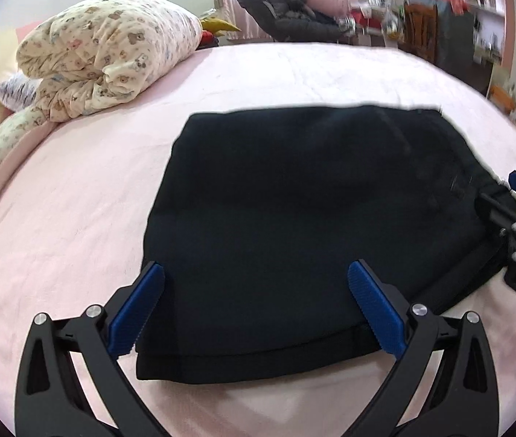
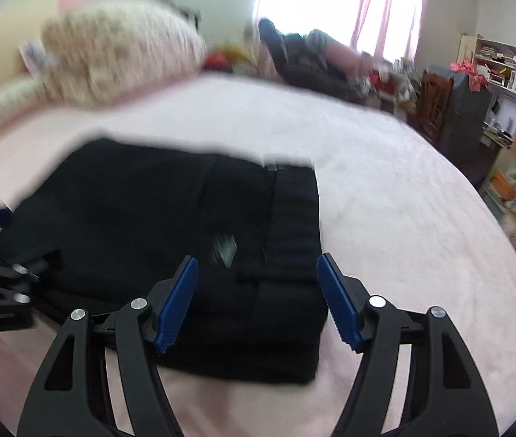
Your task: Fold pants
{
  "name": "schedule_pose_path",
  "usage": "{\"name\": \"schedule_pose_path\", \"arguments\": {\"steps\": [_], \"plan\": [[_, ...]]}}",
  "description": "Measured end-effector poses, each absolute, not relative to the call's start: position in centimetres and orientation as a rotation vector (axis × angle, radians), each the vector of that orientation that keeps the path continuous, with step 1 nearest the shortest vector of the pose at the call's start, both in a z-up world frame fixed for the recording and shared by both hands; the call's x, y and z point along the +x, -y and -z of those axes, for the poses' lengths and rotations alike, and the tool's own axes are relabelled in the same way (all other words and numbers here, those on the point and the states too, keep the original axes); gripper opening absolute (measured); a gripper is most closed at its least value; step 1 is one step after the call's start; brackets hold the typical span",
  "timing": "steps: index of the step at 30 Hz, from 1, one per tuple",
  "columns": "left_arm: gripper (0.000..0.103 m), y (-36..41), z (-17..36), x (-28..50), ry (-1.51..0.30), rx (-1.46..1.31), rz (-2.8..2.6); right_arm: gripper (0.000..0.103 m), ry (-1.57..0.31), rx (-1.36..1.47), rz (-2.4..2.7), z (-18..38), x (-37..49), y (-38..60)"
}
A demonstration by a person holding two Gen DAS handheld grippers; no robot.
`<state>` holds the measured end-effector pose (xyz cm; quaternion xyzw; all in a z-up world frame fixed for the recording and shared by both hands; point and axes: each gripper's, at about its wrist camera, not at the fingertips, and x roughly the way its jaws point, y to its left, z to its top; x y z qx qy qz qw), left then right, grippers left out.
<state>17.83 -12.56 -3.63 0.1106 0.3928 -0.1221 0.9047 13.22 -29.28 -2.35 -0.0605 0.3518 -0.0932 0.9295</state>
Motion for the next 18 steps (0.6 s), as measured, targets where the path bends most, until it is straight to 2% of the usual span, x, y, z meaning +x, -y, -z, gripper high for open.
{"name": "schedule_pose_path", "arguments": {"steps": [1,7,12,15,18], "plan": [[0.101,12.7,3.9,17.8,-0.826,0.23,0.253,0.07,-0.776,-0.147,0.2,3.3,13.7,29.1],[0.101,11.8,5.0,18.9,-0.881,0.164,0.276,0.071,-0.789,-0.207,0.242,4.1,14.1,28.3],[0.101,11.3,4.4,18.5,-0.861,0.132,0.293,0.071,-0.78,-0.173,0.217,3.8,14.2,28.8],[0.101,9.4,2.5,16.5,-0.787,0.063,0.289,0.072,-0.723,-0.087,0.179,1.8,12.3,30.2],[0.101,7.7,0.7,14.3,-0.69,0.049,0.263,0.083,-0.621,-0.013,0.195,-0.4,9.2,31.6]]}}
